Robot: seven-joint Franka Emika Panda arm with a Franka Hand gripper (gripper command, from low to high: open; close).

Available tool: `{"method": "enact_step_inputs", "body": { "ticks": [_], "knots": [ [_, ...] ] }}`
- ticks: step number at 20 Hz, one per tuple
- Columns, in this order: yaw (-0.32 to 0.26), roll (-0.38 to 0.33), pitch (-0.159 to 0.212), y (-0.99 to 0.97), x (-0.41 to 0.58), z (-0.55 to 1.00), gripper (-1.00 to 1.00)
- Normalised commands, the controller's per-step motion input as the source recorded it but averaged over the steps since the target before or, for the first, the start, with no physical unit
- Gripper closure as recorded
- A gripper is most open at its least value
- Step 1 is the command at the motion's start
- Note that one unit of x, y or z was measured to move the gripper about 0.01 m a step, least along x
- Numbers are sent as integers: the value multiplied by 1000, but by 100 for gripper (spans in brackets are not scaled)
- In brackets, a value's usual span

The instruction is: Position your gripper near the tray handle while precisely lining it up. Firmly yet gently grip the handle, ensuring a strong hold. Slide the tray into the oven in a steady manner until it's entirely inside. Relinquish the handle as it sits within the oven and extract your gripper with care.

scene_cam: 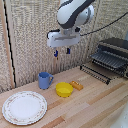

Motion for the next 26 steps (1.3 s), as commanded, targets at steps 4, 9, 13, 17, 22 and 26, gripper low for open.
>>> {"method": "enact_step_inputs", "body": {
  "ticks": [4, 9, 13, 17, 22, 26],
  "knots": [
    [144, -261, 2, -396, -3, -36, -100],
    [145, -243, 6, -383, 0, -25, -100],
    [147, -260, 0, -361, 0, -16, -100],
    [138, -253, 0, -427, 0, -61, -100],
    [109, -293, -12, -393, 0, -10, -100],
    [94, -323, -31, -341, 0, 0, -100]
  ]
}}
